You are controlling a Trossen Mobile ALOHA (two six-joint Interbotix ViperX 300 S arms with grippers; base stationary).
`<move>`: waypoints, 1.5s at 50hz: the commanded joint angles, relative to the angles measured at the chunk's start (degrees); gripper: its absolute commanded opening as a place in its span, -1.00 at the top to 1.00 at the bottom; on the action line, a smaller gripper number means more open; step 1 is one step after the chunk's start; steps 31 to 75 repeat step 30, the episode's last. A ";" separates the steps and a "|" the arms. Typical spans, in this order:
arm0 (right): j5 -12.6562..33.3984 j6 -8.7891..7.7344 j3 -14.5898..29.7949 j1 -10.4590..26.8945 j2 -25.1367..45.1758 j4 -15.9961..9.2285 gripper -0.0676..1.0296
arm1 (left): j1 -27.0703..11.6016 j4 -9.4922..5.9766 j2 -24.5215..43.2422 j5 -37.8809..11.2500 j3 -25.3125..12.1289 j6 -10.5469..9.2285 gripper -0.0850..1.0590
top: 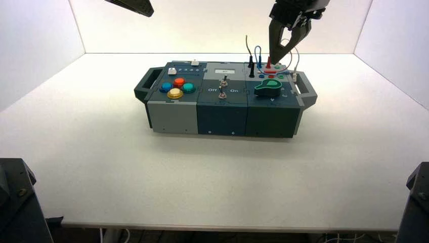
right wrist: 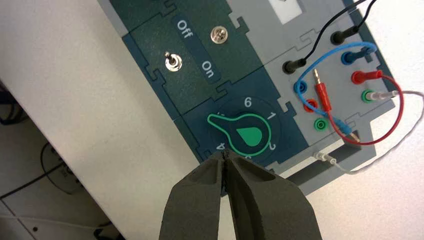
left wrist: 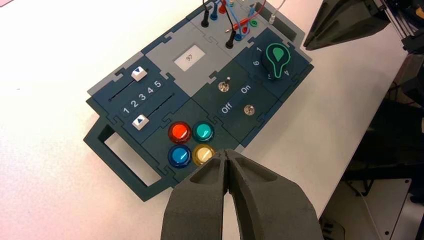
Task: Turn the knob to position 5.
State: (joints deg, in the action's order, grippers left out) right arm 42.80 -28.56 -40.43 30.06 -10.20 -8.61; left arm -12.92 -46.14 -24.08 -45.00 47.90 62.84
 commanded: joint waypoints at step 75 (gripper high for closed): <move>-2.81 0.18 -0.53 -0.09 -1.41 -0.26 0.91 | -0.18 -0.18 -2.20 0.35 -0.62 0.35 0.91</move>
